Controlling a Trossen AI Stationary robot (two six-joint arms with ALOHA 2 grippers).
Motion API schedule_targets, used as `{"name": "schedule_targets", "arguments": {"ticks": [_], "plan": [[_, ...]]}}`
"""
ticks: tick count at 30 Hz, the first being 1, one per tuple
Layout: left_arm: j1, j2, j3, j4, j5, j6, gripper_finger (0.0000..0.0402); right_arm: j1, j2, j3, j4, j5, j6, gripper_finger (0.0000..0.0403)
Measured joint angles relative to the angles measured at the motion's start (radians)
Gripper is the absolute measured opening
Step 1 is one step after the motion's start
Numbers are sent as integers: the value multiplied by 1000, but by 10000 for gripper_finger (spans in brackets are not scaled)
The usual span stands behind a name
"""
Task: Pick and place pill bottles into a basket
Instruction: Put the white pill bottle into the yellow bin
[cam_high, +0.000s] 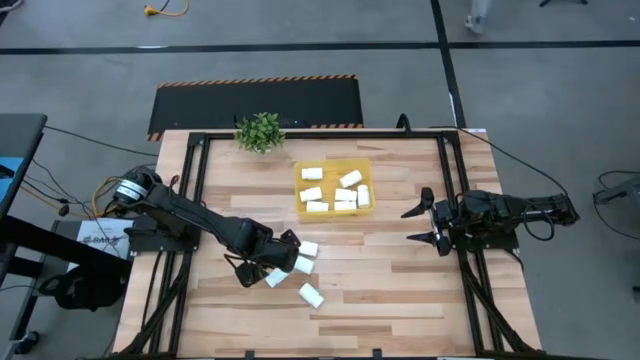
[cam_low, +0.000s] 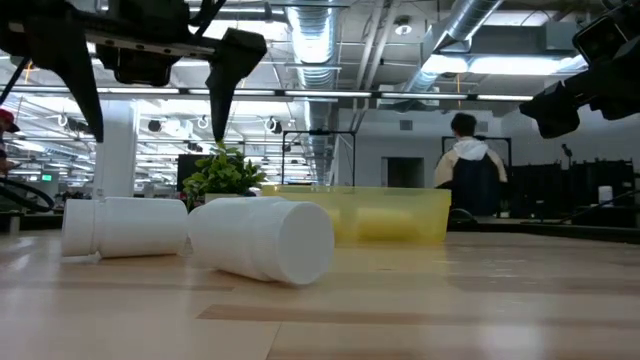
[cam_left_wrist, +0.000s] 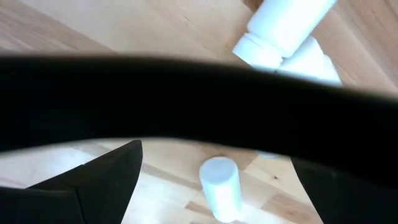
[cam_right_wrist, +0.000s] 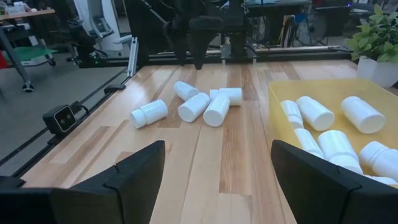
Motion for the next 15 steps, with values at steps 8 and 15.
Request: {"name": "schedule_targets", "arguments": {"ticks": [8,15], "plan": [[-4,68,0,-2,30,4,394,0,1,0,3,0,0,286],[-12,108,0,8,33,-8,394,0,0,0,2,0,0,286]]}}
